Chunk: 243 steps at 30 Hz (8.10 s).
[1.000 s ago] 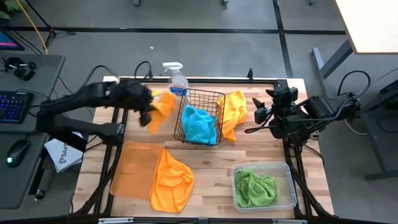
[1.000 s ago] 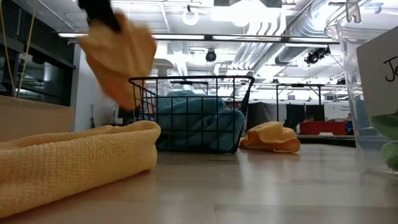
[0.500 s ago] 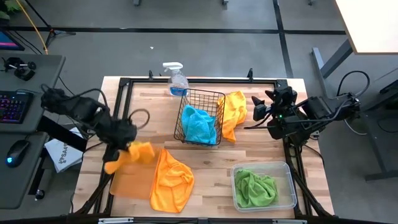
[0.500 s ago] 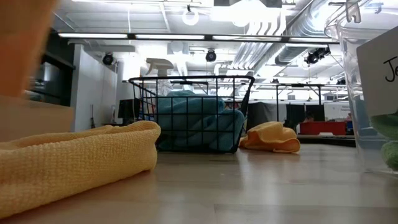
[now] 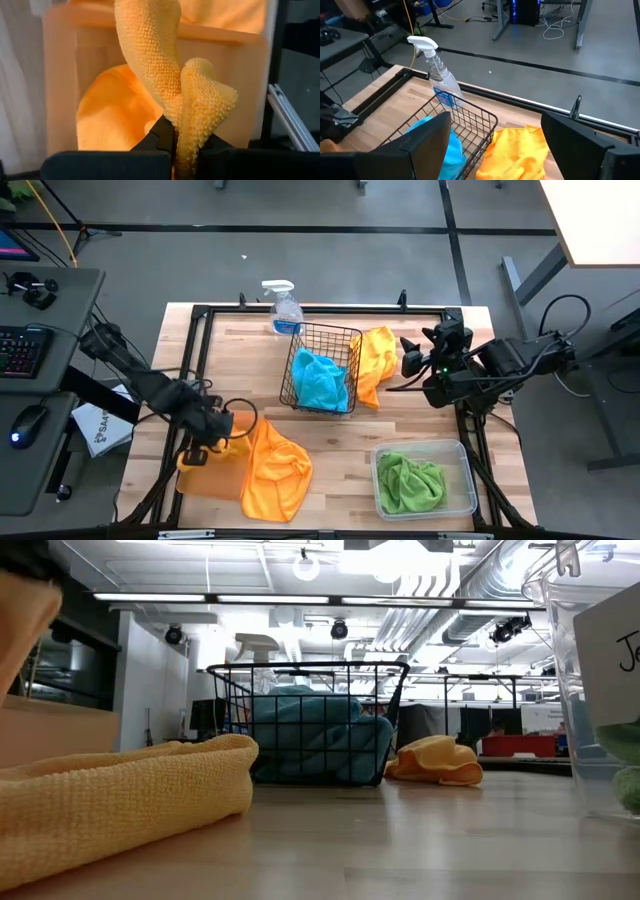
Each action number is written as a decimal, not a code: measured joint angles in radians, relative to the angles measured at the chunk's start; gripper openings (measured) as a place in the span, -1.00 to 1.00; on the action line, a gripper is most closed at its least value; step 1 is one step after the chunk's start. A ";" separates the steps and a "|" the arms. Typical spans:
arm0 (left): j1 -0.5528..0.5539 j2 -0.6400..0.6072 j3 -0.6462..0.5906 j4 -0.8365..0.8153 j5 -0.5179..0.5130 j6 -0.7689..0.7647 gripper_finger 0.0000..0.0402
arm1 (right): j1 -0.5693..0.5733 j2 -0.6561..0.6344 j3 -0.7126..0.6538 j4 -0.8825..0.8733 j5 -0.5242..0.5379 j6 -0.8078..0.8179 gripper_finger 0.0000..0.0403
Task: Sort microfiber towel by color & place in baskets
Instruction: Put the top left orange microfiber towel into the orange bin, then put the top orange microfiber towel into the orange bin
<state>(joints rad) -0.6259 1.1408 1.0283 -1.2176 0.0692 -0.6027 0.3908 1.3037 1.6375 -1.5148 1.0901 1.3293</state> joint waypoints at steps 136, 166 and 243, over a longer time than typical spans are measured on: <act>1.412 -0.060 0.202 0.461 0.010 0.635 0.28 | -0.993 0.492 0.005 0.229 -0.943 -0.738 0.52; 1.411 -0.015 0.201 0.594 0.078 0.547 0.28 | -0.904 0.168 -0.740 0.810 -0.925 -0.186 0.52; 0.576 0.287 0.202 1.472 -0.143 0.574 0.35 | -0.146 -0.142 -0.458 1.483 -0.762 -0.893 -1.00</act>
<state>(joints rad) -0.0499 1.4281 1.2301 0.2540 -0.0735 -0.0286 0.2451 1.1618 1.1793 -0.0316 0.3283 0.4368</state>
